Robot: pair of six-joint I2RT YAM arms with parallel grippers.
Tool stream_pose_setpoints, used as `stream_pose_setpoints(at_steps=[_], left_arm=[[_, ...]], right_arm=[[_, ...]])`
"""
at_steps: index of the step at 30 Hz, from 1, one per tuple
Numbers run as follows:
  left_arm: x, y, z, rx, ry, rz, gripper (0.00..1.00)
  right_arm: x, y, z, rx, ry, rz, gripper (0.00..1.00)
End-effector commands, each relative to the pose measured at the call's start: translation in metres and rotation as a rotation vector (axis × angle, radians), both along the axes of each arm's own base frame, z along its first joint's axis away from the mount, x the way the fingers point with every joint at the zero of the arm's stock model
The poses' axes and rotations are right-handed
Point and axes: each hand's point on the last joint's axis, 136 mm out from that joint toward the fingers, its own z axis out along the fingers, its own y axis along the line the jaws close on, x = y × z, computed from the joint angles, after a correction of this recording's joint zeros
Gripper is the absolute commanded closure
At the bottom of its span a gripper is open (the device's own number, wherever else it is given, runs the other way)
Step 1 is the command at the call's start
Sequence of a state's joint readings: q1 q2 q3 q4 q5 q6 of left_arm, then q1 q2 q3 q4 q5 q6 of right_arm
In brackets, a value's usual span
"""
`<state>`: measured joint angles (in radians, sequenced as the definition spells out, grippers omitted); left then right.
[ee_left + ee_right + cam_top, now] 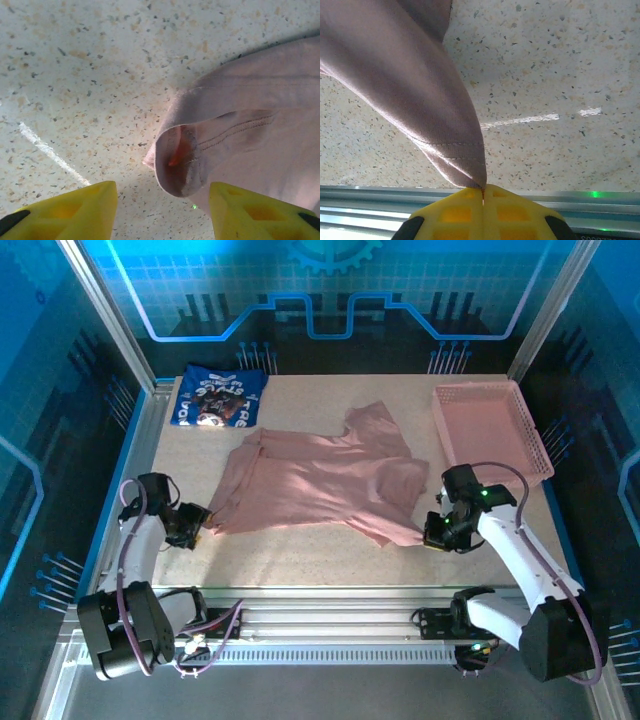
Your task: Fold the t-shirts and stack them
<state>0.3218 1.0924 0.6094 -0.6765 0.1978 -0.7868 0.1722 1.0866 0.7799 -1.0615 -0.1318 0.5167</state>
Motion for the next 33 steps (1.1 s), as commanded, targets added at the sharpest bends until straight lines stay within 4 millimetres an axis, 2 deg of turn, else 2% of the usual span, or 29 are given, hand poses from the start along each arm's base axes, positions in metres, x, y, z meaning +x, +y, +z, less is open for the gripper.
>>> stream_pose_setpoints(at_steps=[1,7,13,18,22,25,28,31,33], left_arm=[[0.010,-0.007,0.015,0.038,-0.042,-0.078,0.43],[0.000,-0.017,0.020,0.207,0.020,-0.313,0.37],[-0.004,-0.031,0.000,0.298,0.178,-0.470,0.38],[-0.005,-0.022,-0.011,0.364,0.241,-0.490,0.39],[0.003,-0.017,-0.015,0.400,0.239,-0.494,0.40],[0.018,-0.021,-0.021,0.384,0.211,-0.498,0.40],[0.027,-0.016,-0.030,0.398,0.230,-0.488,0.51],[0.038,-0.010,-0.031,0.406,0.244,-0.480,0.76],[0.050,-0.005,-0.018,0.410,0.213,-0.461,0.88]], right_arm=[[0.004,0.003,0.005,0.001,-0.006,-0.002,1.00],[0.008,0.006,0.005,0.012,-0.015,-0.002,1.00],[0.015,0.008,0.006,0.013,-0.020,0.009,1.00],[0.021,0.010,0.008,0.018,-0.034,0.010,1.00],[0.025,0.012,0.009,0.026,-0.046,0.010,1.00],[0.026,0.013,0.007,0.026,-0.041,0.011,1.00],[0.028,0.012,0.007,0.022,-0.048,0.014,1.00],[0.038,0.012,0.012,0.027,-0.074,0.001,1.00],[0.050,0.013,0.026,0.037,-0.126,-0.010,1.00]])
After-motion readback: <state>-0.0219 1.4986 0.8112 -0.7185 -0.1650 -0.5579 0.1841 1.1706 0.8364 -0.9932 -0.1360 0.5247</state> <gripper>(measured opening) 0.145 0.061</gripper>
